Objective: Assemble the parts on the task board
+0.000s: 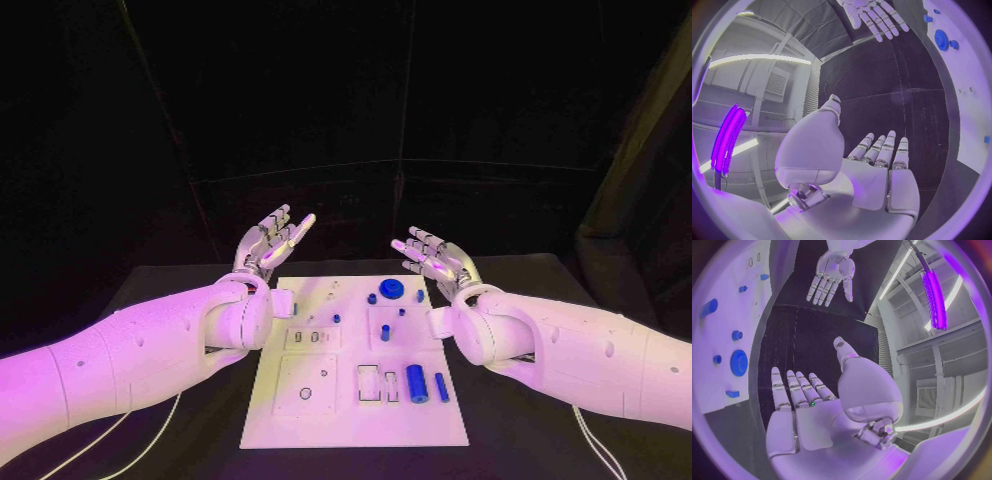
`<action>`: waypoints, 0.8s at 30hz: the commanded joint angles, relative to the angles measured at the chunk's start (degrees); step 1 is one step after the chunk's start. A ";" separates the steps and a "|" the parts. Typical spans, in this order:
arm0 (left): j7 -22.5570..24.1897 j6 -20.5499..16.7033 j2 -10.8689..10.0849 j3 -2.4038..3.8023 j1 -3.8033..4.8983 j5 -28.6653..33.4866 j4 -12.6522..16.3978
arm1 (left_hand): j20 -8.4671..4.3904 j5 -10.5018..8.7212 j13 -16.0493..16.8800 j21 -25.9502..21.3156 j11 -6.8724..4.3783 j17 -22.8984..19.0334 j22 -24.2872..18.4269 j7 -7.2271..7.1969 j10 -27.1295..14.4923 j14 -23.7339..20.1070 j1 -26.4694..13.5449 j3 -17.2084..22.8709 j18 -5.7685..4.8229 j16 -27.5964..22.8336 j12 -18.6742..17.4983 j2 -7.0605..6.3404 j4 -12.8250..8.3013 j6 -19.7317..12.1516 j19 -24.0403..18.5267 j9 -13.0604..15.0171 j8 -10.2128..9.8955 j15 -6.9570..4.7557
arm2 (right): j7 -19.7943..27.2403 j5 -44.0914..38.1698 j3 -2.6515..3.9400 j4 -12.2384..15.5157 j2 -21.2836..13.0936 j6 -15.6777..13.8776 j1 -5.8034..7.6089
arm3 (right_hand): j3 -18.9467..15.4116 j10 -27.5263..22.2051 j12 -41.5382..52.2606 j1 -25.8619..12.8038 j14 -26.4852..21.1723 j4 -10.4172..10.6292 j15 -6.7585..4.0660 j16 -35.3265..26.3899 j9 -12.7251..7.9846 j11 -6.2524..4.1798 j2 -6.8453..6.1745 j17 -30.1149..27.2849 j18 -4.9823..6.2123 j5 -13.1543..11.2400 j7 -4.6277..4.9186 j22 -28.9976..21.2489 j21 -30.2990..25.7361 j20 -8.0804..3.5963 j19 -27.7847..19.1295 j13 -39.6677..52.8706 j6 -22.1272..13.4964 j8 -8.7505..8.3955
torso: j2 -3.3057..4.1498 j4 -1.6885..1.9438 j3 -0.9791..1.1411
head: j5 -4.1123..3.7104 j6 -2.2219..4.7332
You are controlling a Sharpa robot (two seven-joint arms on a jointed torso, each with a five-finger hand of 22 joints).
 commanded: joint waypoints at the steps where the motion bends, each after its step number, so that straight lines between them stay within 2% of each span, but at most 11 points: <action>1: 3.55 6.41 0.50 -0.14 0.41 1.07 -1.04 | 0.75 0.36 0.11 0.47 0.92 0.23 0.25 4.91 0.53 1.43 2.07 -0.03 1.07 0.40 0.34 0.05 0.57 0.82 0.84 0.12 0.40 0.41 | -3.96 -5.68 -0.21 -1.42 0.63 10.31 0.41 | 0.28 8.87 1.09 6.51 12.12 -2.89 1.77 1.71 0.66 1.99 0.88 0.86 1.29 -1.77 6.13 1.09 2.20 0.42 10.46 0.66 6.76 1.17 | 0.02 -0.01 0.00 | 0.00 0.00; 3: 3.58 6.49 0.54 -0.15 0.43 1.08 -1.11 | 0.77 0.36 0.14 0.58 1.04 0.29 0.30 5.04 0.74 1.82 2.08 -0.06 1.02 0.47 0.37 0.14 0.56 0.99 1.10 0.15 0.43 0.48 | -4.49 -6.36 -0.34 -2.06 0.91 11.65 0.52 | 0.44 19.93 3.12 8.58 23.67 -4.25 1.88 4.05 1.41 2.73 1.08 1.72 2.53 -2.05 6.34 1.87 3.94 0.34 17.50 1.57 14.07 2.53 | 0.02 -0.01 0.00 | 0.00 0.00; 4: 3.58 6.49 0.54 -0.15 0.43 1.08 -1.11 | 0.79 0.36 0.16 0.67 1.13 0.34 0.35 5.13 0.89 2.15 2.11 -0.05 0.99 0.54 0.39 0.26 0.54 1.14 1.32 0.17 0.46 0.54 | -4.68 -6.59 -0.38 -2.28 1.00 12.11 0.56 | 0.44 27.05 4.47 9.52 27.92 -4.88 1.60 4.94 1.81 2.66 1.17 1.84 3.06 -2.15 5.93 2.04 4.64 0.34 19.56 2.00 18.72 3.33 | 0.02 -0.01 0.00 | 0.00 0.00; 5: 3.58 6.49 0.54 -0.15 0.43 1.08 -1.11 | 0.80 0.35 0.17 0.75 1.21 0.39 0.39 5.21 1.02 2.49 2.15 -0.04 0.95 0.60 0.41 0.39 0.52 1.25 1.52 0.18 0.48 0.60 | -4.81 -6.76 -0.42 -2.44 1.07 12.45 0.59 | 0.40 29.73 4.96 10.14 29.71 -5.28 1.25 5.18 1.97 2.28 1.34 1.72 3.47 -2.22 5.57 2.08 5.06 0.32 20.68 1.95 21.95 3.75 | 0.02 -0.01 0.00 | 0.00 0.00; 8: 3.58 6.49 0.54 -0.15 0.43 1.08 -1.11 | 0.90 0.35 0.26 1.06 1.49 0.64 0.56 5.49 1.82 4.27 2.42 -0.01 0.82 0.99 0.52 0.59 0.46 1.97 2.30 0.27 0.60 0.84 | -4.92 -6.90 -0.45 -2.58 1.13 12.73 0.61 | 0.53 34.17 6.09 11.67 33.80 -6.38 -0.02 5.98 2.52 0.92 1.57 1.76 4.24 -2.34 5.20 2.27 6.21 0.12 23.39 1.91 30.40 5.10 | 0.02 -0.01 0.00 | 0.00 0.00; 9: 3.36 7.68 -0.62 -0.20 0.58 1.73 -1.92 | 0.98 0.35 0.32 1.31 1.60 0.80 0.69 5.57 2.44 5.36 2.77 0.04 0.75 1.25 0.60 0.72 0.38 2.54 2.94 0.33 0.69 0.91 | -1.48 -16.62 -0.44 -5.41 0.24 7.18 1.12 | 0.55 35.07 6.11 12.02 34.67 -6.68 -0.26 5.92 2.50 0.69 1.65 1.68 4.32 -2.38 5.00 2.25 6.43 0.01 24.04 1.78 32.20 5.16 | 1.03 -0.01 0.01 | -0.11 0.19; 12: 3.85 7.52 -1.03 -0.21 0.56 1.73 -1.81 | 1.00 0.39 0.74 2.39 1.85 1.52 1.25 5.82 6.30 10.40 4.62 0.16 0.76 2.64 1.27 1.20 -0.15 5.75 5.77 0.71 1.30 1.05 | -1.20 -19.18 -0.44 -5.72 0.04 6.61 1.18 | 0.55 37.17 5.87 12.60 36.75 -7.38 -0.81 5.56 2.28 0.10 1.84 1.62 4.41 -2.47 4.48 2.09 6.84 -0.36 25.47 1.63 35.58 4.90 | 1.05 0.05 0.00 | -0.17 0.09; 16: 4.42 7.42 -2.22 -0.22 0.54 1.69 -0.94 | 1.32 0.14 2.95 7.89 3.36 3.69 4.02 6.83 25.17 24.98 7.61 0.28 0.32 7.70 6.13 2.34 -2.18 19.00 19.51 2.41 4.63 1.74 | -1.27 -22.60 -0.43 -5.77 -0.25 6.06 1.84 | 0.73 39.11 5.44 12.88 38.72 -8.07 -1.34 5.18 2.11 -0.40 2.09 1.64 4.41 -2.35 4.22 1.97 7.28 -0.84 26.89 1.60 37.39 4.32 | 1.64 0.13 0.06 | -0.07 0.46; 17: 4.37 7.49 -2.56 -0.22 0.54 1.54 -0.68 | 1.09 0.82 3.74 11.30 3.23 4.17 5.64 6.75 32.53 28.47 8.22 0.08 0.45 9.14 8.24 2.34 -2.93 24.39 27.80 3.10 6.09 1.24 | -1.35 -23.60 -0.43 -5.77 -0.33 5.96 2.05 | 0.81 39.75 5.37 12.93 39.44 -8.30 -1.54 5.19 2.11 -0.60 2.10 1.68 4.45 -2.26 4.15 1.98 7.48 -1.03 27.39 1.62 37.91 4.21 | 1.91 0.13 0.06 | -0.08 0.56; 20: 3.77 8.03 -3.57 -0.22 0.54 0.42 0.20 | 0.43 0.38 3.97 15.36 1.78 5.01 7.02 6.31 39.71 36.25 9.18 0.03 1.62 11.86 10.48 3.63 -4.53 34.22 37.15 4.07 8.63 -0.17 | -1.77 -26.75 -0.43 -5.88 -0.50 5.74 2.77 | 1.14 41.53 4.99 12.87 41.51 -8.96 -2.19 5.13 2.10 -1.10 2.17 1.79 4.43 -2.07 3.76 2.13 8.35 -1.74 29.31 1.63 39.39 3.81 | 2.49 0.27 0.07 | -0.13 0.45; 24: 2.49 9.15 -5.49 -0.22 0.54 -2.15 2.44 | -2.04 0.44 3.89 18.15 -0.47 6.46 7.53 4.68 46.98 44.68 9.54 -0.68 1.71 13.96 11.87 4.47 -6.48 38.95 46.02 3.85 9.42 -2.99 | -3.38 -33.33 -0.43 -6.32 -0.55 6.28 4.41 | 2.29 45.16 4.61 12.71 46.12 -10.49 -3.93 5.77 2.17 -2.25 2.16 2.30 4.36 -1.33 2.92 2.76 10.55 -3.61 33.55 1.67 42.14 3.78 | 3.48 0.38 -0.03 | -0.10 0.79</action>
